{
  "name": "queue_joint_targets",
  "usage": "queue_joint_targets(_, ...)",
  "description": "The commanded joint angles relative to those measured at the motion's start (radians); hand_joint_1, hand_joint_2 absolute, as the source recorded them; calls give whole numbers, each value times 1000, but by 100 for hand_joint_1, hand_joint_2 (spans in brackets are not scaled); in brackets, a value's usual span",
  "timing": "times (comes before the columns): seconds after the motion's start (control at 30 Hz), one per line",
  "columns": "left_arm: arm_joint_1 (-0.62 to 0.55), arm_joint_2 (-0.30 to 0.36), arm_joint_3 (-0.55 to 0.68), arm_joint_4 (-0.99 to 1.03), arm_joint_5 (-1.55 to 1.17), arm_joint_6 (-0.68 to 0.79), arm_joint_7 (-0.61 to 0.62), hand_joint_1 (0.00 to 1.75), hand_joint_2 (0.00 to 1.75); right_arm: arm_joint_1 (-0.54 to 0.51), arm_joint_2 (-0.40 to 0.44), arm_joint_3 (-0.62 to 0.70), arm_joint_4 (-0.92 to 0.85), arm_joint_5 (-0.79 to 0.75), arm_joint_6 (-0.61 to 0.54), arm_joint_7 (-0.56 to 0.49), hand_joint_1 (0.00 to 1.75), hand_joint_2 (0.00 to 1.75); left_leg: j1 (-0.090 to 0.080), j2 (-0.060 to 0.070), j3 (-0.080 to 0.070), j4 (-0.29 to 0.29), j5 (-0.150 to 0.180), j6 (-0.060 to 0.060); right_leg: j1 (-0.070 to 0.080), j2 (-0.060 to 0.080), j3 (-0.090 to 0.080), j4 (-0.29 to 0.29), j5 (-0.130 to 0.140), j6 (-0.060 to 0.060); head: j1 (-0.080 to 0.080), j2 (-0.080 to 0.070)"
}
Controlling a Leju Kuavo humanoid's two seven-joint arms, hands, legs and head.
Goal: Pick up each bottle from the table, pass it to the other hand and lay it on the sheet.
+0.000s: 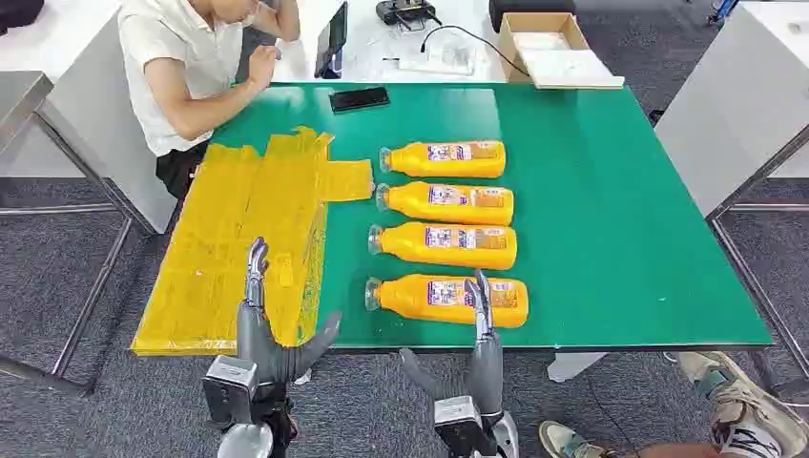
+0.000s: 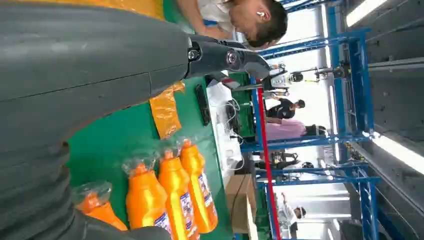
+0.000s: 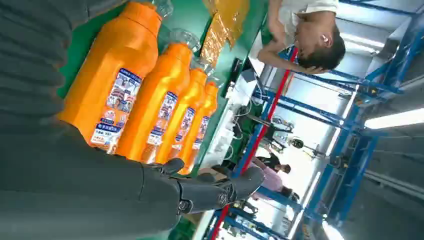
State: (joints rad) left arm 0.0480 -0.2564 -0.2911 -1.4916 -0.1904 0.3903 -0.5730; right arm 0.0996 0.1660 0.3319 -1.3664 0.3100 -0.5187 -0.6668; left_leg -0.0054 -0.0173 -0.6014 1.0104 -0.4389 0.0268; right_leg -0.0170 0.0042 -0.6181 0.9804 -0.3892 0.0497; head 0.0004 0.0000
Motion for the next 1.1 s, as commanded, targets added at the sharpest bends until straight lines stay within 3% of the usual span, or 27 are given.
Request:
queue_joint_targets(0.03,35,49,-16,-4,4,12,-3,0,175,19,-119,-125,-53,242,-41,103,0,175,0,0,3,-1,-1,-1,0,-1,3,-1,-1,-1,0,0)
queue_joint_targets(0.1,41,50,-5,-15,8,-2,-9,0,175,24,-163,-173,-58,403,-5,181,0,175,0,0,4,-1,-1,-1,0,-1,4,-2,-1,-1,0,0)
queue_joint_targets(0.23,40,46,6,-19,1,-16,-6,0,175,30,-176,-196,-65,459,28,214,0,175,0,0,5,-1,-2,-1,0,-2,6,-2,-2,-2,0,0)
queue_joint_targets(0.4,54,42,35,-35,-21,-55,-11,0,175,21,-263,-230,-86,627,108,344,0,175,0,1,4,0,-2,-2,1,0,4,-1,-2,-2,0,0)
queue_joint_targets(0.53,56,34,51,-34,-26,-74,-20,0,175,11,-273,-253,-129,628,139,332,0,175,0,0,4,0,-3,-1,0,-1,5,-1,-2,-2,0,0)
queue_joint_targets(0.67,53,32,55,-33,-30,-82,-24,0,175,6,-288,-237,-127,674,189,387,0,175,0,3,3,0,-2,-1,0,1,3,-1,-1,-2,0,0)
queue_joint_targets(0.8,50,18,79,-49,-45,-116,-19,0,175,0,-412,-204,-95,730,318,493,0,175,0,1,4,-1,-2,-1,0,0,5,-1,-1,-1,0,0)
queue_joint_targets(1.1,43,5,91,-34,-54,-143,-17,0,175,-77,-454,-208,-66,742,350,495,0,175,-1,2,2,-1,-2,-1,0,1,3,-2,0,-1,0,0)
